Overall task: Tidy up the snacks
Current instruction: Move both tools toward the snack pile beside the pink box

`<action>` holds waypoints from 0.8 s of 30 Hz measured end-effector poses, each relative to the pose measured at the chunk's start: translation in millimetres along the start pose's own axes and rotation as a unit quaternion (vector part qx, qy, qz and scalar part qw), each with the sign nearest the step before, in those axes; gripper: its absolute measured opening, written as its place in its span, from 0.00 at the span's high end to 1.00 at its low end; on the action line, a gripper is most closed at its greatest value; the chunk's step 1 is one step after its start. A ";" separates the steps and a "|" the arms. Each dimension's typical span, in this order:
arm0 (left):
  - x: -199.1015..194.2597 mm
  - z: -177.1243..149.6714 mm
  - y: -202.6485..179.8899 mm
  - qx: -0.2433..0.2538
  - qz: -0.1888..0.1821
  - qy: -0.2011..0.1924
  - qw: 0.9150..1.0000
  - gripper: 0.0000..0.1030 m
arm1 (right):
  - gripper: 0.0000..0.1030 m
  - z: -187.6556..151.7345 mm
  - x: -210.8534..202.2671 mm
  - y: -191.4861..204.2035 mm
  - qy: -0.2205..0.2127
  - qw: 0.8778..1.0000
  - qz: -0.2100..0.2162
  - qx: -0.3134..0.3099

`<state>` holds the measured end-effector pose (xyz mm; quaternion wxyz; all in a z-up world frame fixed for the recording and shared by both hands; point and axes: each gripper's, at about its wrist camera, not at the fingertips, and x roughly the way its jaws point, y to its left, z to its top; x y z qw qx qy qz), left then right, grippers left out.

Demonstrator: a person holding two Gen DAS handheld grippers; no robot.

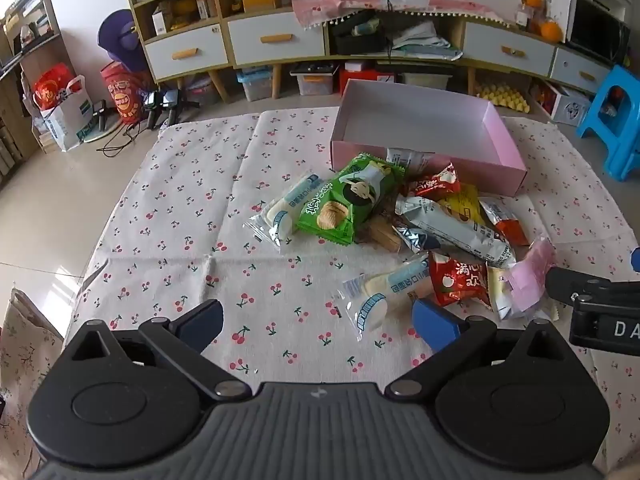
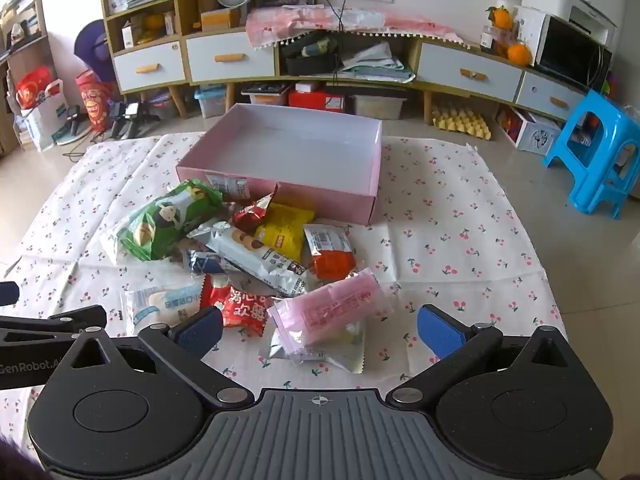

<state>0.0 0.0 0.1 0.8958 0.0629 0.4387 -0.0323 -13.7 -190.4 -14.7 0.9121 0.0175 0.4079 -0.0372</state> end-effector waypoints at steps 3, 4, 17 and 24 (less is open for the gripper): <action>-0.7 0.1 -0.4 0.002 0.001 -0.005 1.000 0.01 | 0.00 0.6 0.3 0.7 0.006 1.000 0.002 0.002; -0.7 0.2 -0.5 0.002 0.001 -0.006 1.000 0.01 | 0.00 0.9 0.2 1.1 0.006 1.000 0.001 0.001; 2.4 -3.3 -4.4 0.003 0.002 -0.002 1.000 0.01 | 0.00 -1.8 3.9 0.9 0.010 1.000 0.001 0.004; 3.1 -4.1 -2.4 0.002 0.001 -0.001 1.000 0.01 | 0.00 -1.3 3.9 0.9 0.012 1.000 0.001 0.004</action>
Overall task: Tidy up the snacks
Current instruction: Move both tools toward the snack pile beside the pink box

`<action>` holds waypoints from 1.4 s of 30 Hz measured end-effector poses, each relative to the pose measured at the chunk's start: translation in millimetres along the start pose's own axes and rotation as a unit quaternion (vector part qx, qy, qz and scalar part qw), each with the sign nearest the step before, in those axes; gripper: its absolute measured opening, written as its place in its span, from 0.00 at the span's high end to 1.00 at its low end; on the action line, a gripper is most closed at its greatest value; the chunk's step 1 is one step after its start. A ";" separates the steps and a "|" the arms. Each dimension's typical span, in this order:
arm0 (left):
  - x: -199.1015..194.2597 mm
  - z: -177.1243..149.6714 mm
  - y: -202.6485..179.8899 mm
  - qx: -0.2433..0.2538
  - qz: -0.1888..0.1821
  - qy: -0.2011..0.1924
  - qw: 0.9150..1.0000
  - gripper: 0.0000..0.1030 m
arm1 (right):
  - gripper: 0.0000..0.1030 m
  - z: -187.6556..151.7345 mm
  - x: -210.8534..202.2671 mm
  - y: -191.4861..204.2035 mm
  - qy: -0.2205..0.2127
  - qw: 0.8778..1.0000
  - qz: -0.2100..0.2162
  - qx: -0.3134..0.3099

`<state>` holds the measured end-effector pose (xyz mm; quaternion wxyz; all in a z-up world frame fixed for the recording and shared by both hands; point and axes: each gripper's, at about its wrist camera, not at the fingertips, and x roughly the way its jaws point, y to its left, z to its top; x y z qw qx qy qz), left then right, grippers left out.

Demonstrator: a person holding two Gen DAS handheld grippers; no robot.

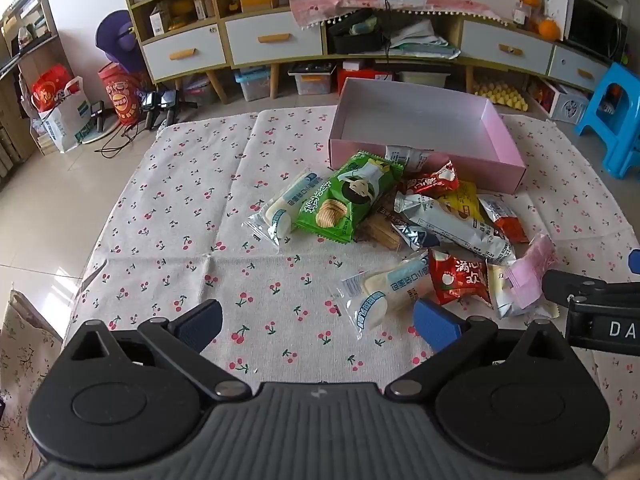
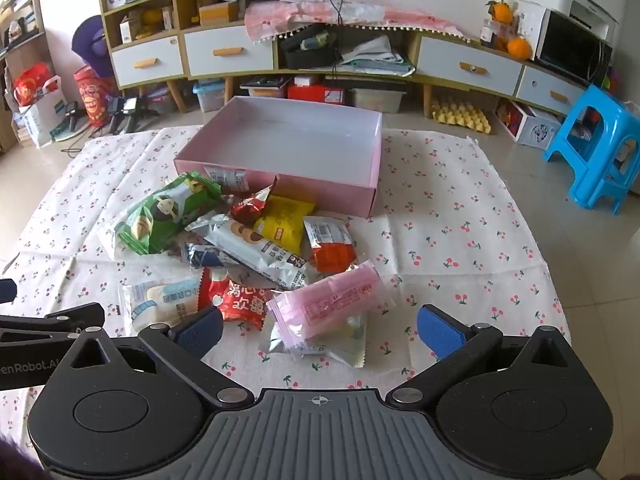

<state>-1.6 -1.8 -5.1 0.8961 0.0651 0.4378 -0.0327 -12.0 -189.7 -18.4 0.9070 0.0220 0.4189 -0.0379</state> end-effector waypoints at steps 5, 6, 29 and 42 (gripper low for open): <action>0.0 0.3 0.8 0.001 -0.002 0.002 1.000 0.01 | 0.00 -0.2 0.2 -0.1 0.001 1.000 -0.001 0.001; -0.1 0.0 0.6 0.002 -0.002 0.002 1.000 0.01 | 0.00 -0.3 0.3 -0.2 0.001 1.000 0.000 0.001; -0.8 0.0 2.3 0.003 -0.005 0.011 1.000 0.01 | 0.00 -1.3 2.1 0.3 0.004 1.000 -0.001 -0.001; -0.2 -0.1 2.4 0.003 -0.004 0.011 1.000 0.01 | 0.00 -2.0 2.0 1.2 0.006 1.000 -0.002 -0.001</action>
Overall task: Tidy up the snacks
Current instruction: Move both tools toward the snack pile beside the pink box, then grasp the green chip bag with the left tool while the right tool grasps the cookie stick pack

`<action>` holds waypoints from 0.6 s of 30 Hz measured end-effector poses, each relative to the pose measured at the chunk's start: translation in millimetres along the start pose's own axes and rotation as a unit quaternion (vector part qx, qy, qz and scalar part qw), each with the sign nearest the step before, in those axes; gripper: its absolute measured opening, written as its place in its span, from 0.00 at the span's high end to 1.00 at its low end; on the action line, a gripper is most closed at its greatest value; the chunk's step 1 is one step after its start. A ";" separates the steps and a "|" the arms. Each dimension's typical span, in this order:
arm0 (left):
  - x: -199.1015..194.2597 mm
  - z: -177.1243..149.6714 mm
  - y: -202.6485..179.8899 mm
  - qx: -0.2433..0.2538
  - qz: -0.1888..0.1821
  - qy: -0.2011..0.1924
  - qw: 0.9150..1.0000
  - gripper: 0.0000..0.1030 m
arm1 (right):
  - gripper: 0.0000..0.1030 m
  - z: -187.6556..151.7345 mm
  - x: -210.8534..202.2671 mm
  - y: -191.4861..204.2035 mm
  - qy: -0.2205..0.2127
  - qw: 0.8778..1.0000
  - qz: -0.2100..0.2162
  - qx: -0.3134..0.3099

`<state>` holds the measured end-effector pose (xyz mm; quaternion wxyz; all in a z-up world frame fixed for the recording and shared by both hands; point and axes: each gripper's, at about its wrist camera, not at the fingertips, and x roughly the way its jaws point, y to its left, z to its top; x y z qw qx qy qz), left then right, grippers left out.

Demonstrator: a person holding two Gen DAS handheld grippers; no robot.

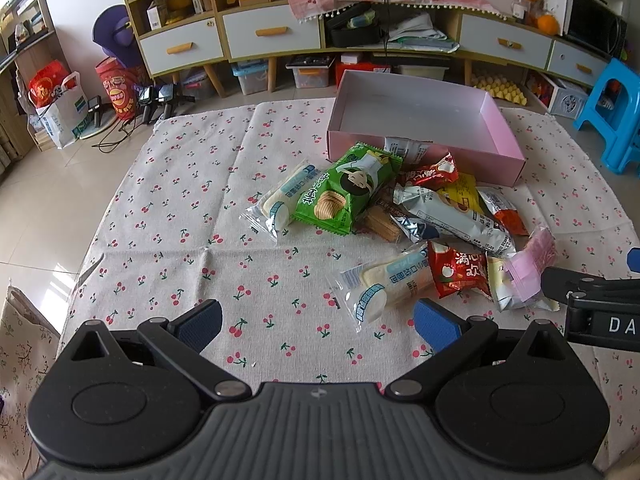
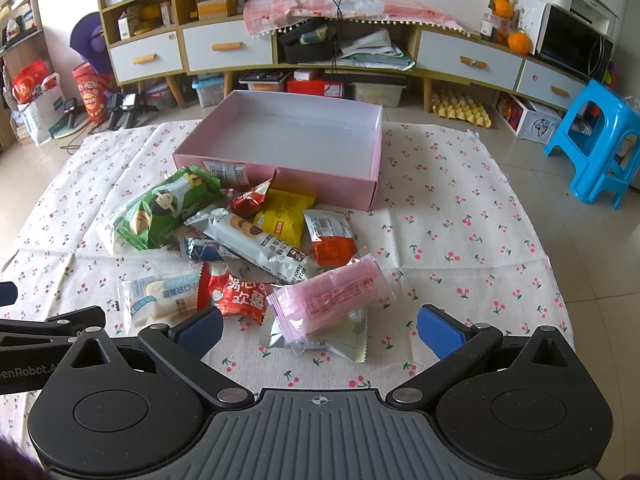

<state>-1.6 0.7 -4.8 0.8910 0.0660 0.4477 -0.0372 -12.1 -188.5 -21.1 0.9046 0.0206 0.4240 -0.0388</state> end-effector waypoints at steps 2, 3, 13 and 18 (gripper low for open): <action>0.0 -0.1 0.0 0.000 0.000 0.000 1.000 0.01 | 0.00 1.3 -0.2 -0.6 0.000 1.000 0.000 0.000; 0.0 -0.1 0.0 0.000 0.000 0.000 1.000 0.01 | 0.00 0.4 0.3 -0.2 0.000 1.000 0.000 0.000; 2.7 3.7 4.7 -0.006 0.001 -0.005 1.000 0.01 | 0.00 0.8 2.4 -1.9 0.003 1.000 0.023 0.013; 6.7 15.1 16.2 -0.023 -0.030 -0.020 0.999 0.01 | 0.00 8.6 10.0 -11.8 0.000 0.997 0.065 0.043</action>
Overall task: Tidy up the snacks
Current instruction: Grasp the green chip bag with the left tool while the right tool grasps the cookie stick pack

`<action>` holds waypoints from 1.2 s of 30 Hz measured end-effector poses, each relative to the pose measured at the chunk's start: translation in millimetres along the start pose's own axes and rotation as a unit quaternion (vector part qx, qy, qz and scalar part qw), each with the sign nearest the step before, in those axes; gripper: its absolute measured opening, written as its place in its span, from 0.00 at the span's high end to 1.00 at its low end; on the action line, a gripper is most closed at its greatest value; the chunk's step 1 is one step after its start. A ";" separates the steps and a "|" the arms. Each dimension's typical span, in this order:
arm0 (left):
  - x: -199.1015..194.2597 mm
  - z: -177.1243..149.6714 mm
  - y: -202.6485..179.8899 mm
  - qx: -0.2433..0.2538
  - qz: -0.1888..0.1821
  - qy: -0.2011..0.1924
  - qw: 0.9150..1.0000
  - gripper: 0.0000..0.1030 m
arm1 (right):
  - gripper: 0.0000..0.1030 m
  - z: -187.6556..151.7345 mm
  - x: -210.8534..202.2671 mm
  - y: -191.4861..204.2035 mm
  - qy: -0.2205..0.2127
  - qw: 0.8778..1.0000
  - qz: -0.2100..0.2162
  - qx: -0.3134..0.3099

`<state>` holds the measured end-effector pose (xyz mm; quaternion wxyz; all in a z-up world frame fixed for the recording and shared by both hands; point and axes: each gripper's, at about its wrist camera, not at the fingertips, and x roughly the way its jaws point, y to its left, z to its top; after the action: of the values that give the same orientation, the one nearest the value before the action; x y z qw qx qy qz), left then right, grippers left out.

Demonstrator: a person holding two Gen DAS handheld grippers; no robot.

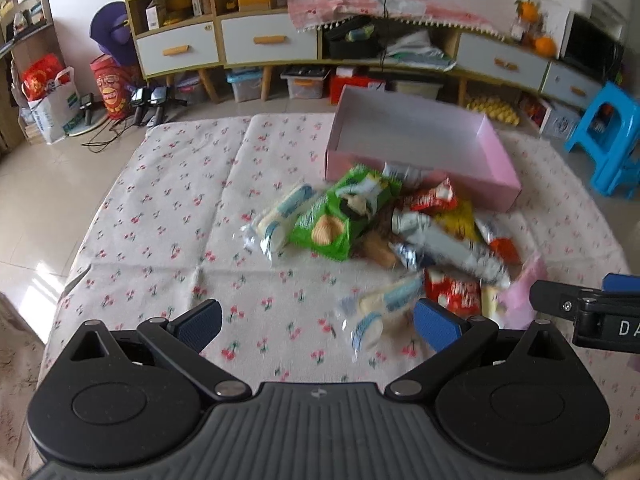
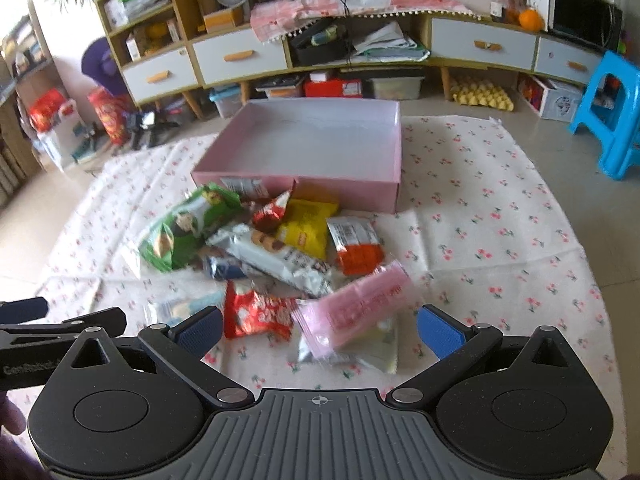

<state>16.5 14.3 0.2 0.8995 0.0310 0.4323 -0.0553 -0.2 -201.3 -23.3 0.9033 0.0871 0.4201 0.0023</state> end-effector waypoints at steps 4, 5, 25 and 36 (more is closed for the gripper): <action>7.6 15.1 6.5 -0.001 0.006 -0.005 1.000 0.01 | 0.00 12.0 6.8 -6.6 -0.025 0.999 0.015 0.016; 10.7 20.0 8.9 -0.005 0.001 -0.002 1.000 0.01 | 0.00 16.7 9.1 -8.4 -0.029 0.999 0.020 0.018; 82.2 52.8 26.0 -0.002 -0.119 0.021 0.993 0.18 | 0.10 46.5 49.7 26.3 -0.011 0.987 0.129 -0.100; 104.7 53.2 2.1 0.092 -0.106 0.004 0.990 0.27 | 0.36 39.3 86.6 16.6 0.022 0.983 0.110 -0.145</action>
<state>122.9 3.3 -48.4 0.8800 0.0680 0.4298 -0.1902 86.9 -184.4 -61.5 0.8912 0.0011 0.4231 0.1639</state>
